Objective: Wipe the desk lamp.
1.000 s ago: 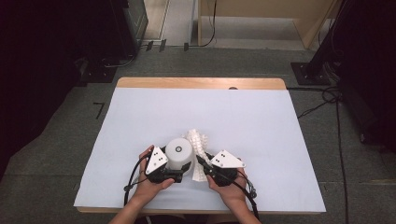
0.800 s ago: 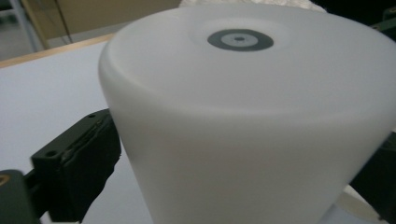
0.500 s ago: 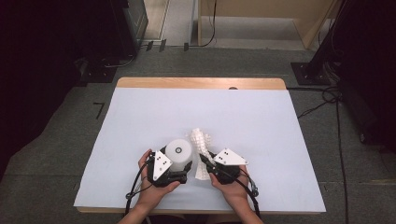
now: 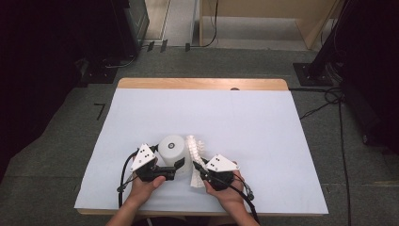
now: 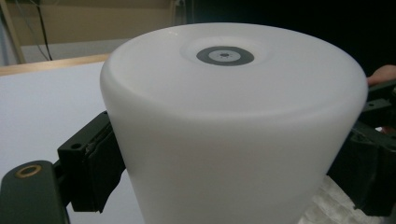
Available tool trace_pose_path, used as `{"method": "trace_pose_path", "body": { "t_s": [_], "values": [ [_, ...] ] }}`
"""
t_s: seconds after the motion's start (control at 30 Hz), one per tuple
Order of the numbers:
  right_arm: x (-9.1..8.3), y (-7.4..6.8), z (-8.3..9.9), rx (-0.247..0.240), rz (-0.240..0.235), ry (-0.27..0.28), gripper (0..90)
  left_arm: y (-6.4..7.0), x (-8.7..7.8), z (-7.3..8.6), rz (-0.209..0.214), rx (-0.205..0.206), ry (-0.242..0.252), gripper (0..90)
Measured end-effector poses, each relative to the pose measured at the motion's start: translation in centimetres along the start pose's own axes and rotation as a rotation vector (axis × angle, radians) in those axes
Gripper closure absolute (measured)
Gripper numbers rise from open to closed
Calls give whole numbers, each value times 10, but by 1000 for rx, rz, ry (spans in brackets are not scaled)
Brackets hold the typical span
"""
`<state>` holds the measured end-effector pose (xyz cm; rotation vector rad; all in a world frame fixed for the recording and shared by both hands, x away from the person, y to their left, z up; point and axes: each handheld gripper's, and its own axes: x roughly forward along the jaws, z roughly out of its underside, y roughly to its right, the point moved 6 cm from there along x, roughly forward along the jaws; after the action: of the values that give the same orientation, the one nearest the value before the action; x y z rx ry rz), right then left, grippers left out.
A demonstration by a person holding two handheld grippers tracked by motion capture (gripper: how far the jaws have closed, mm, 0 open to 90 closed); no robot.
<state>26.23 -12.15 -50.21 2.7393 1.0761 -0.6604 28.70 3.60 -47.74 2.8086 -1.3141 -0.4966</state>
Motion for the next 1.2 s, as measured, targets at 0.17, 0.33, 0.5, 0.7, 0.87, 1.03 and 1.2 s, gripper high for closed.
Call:
{"method": "trace_pose_path", "body": {
  "t_s": [0.17, 0.33, 0.5, 0.7, 0.87, 1.03, 1.2],
  "values": [
    [-9, 2, -9, 2, 3, 36, 764, 9, 7, 7, 26, 43, -41, 88],
    [-22, 6, -23, 5, 6, 92, 764, 14, 12, 11, 33, 75, -63, 88],
    [-18, 4, -19, 4, -4, 75, 765, 11, 9, 6, 23, 67, -38, 88],
    [-1, 2, -2, -1, -13, -25, 764, 6, 6, 4, -5, 76, -19, 88],
    [-6, 15, -3, 29, 34, -7, 763, 1, 12, 12, -85, 142, -50, 87],
    [-10, 23, -4, 45, 58, 9, 763, -4, 12, 15, -85, 137, -42, 86],
    [-10, 27, -2, 51, 68, 8, 762, -3, 13, 17, -115, 141, -48, 65]
  ]
}}
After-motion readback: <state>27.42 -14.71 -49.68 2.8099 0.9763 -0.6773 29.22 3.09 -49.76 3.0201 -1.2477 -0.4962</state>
